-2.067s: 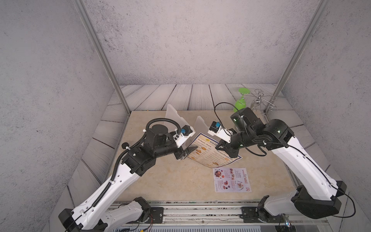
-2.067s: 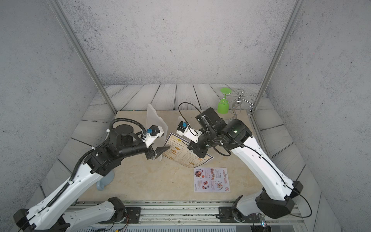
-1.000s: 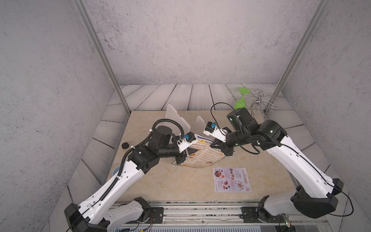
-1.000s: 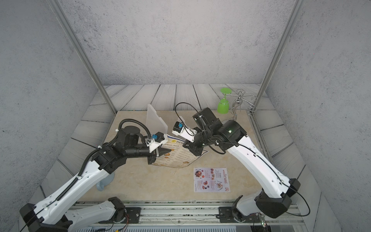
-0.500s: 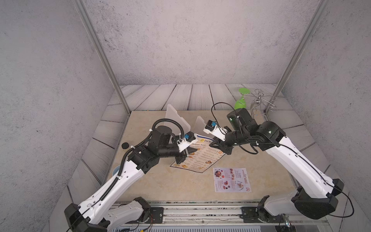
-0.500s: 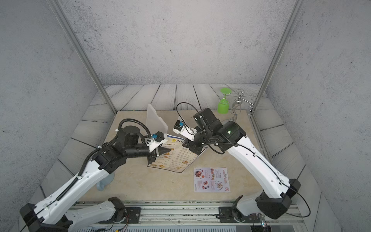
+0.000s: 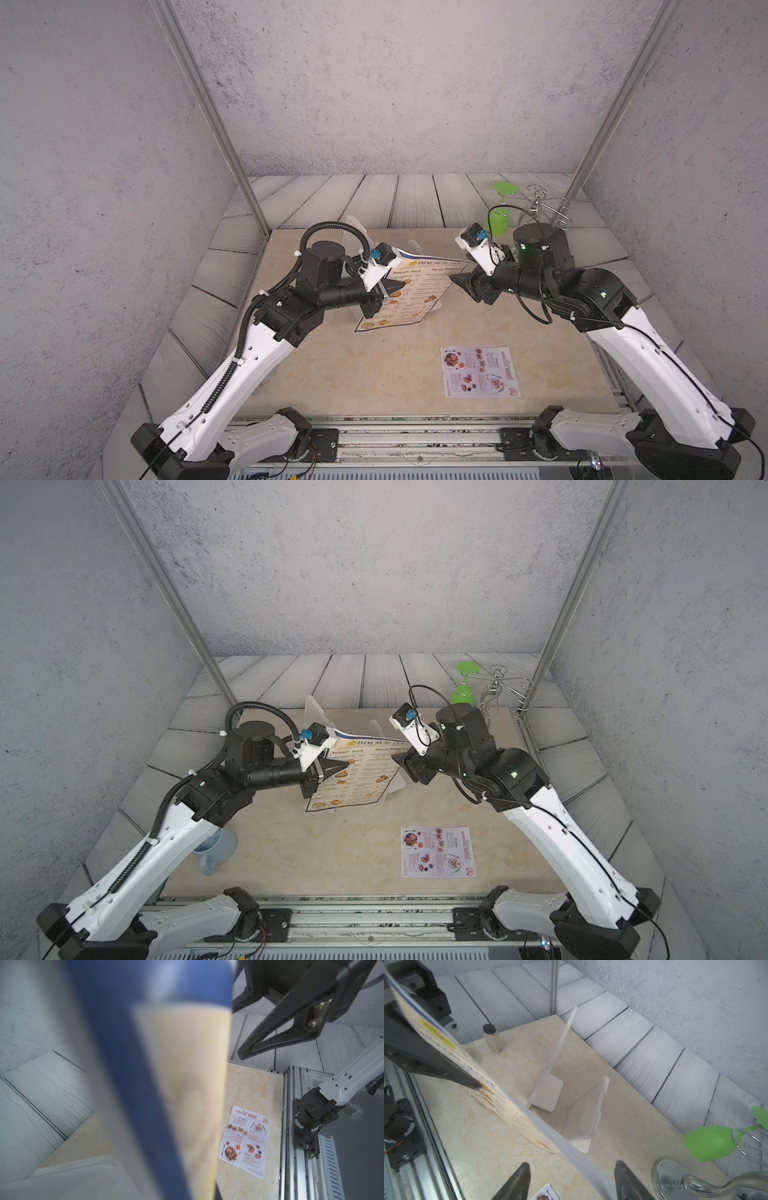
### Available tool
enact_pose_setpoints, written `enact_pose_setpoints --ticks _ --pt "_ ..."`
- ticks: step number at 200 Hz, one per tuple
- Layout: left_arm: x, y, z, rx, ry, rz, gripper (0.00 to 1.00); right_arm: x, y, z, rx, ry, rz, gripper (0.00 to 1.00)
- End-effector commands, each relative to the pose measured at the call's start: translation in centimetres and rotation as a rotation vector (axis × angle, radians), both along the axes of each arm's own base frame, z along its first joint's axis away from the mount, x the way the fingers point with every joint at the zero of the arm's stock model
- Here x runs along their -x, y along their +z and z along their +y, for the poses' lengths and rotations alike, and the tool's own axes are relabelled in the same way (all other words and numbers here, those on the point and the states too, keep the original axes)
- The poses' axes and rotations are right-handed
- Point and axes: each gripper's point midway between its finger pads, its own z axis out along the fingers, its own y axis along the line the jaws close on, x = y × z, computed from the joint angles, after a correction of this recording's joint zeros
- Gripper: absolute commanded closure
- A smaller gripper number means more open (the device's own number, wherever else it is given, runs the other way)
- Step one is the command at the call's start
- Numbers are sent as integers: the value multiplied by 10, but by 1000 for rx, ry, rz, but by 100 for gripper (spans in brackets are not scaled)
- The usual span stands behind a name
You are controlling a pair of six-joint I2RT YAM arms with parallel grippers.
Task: Insert the menus into the narrow rack
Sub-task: Pick up the menu from the center of the board.
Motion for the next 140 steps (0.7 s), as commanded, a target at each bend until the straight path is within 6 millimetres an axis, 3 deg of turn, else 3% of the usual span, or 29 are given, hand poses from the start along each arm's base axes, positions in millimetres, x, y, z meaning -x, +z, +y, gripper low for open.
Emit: enact_pose_setpoints --ticks 1,70,114,140 --pt "-5 20 2 29 30 8 100 -1 20 -9 -74 -37 -65 31" --pt "-1 66 15 89 92 -12 100 -13 10 -6 -165 -26 -27 22" --pt "24 89 27 155 66 -72 100 -18 8 -4 -299 52 73 16" --pt "38 103 32 200 40 -115 100 -16 3 8 -338 147 142 14"
